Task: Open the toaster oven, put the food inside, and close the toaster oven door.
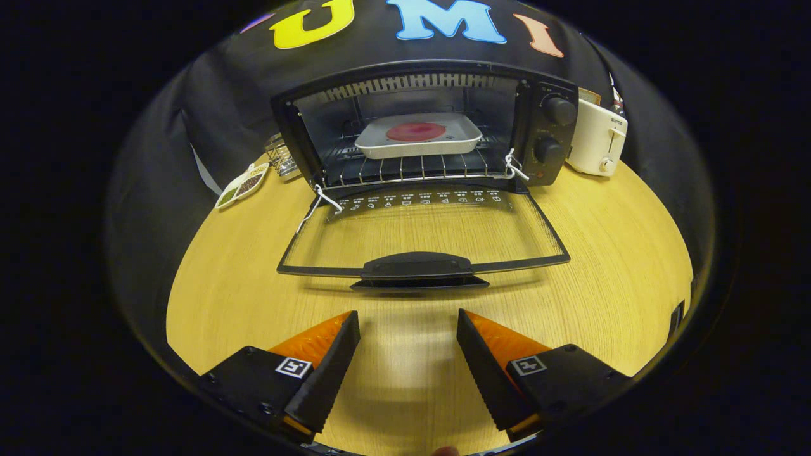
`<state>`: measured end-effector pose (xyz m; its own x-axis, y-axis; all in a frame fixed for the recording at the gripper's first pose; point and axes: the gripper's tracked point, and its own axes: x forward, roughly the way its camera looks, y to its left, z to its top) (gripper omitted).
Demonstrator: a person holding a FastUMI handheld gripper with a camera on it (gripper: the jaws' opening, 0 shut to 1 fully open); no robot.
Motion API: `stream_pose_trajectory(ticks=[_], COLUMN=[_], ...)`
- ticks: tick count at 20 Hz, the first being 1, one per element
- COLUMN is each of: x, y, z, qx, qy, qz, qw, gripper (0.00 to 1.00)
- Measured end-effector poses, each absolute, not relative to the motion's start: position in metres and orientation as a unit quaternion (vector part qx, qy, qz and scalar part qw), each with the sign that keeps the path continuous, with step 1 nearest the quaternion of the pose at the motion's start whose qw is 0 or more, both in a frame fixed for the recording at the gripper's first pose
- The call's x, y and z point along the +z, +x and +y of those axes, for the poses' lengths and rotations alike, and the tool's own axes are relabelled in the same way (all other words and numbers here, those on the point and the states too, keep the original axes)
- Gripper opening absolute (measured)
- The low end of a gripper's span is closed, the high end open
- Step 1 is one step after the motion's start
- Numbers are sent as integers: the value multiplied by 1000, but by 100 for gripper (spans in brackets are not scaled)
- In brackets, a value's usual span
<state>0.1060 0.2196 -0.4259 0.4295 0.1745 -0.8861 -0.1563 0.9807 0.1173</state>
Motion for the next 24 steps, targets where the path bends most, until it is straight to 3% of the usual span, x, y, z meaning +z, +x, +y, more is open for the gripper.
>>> stream_pose_trajectory(ticks=[13, 24], x=[-435, -383], y=[127, 137], z=[215, 214], qx=[61, 68], qy=[-33, -34], qz=[484, 418], qw=[872, 905], gripper=[97, 97])
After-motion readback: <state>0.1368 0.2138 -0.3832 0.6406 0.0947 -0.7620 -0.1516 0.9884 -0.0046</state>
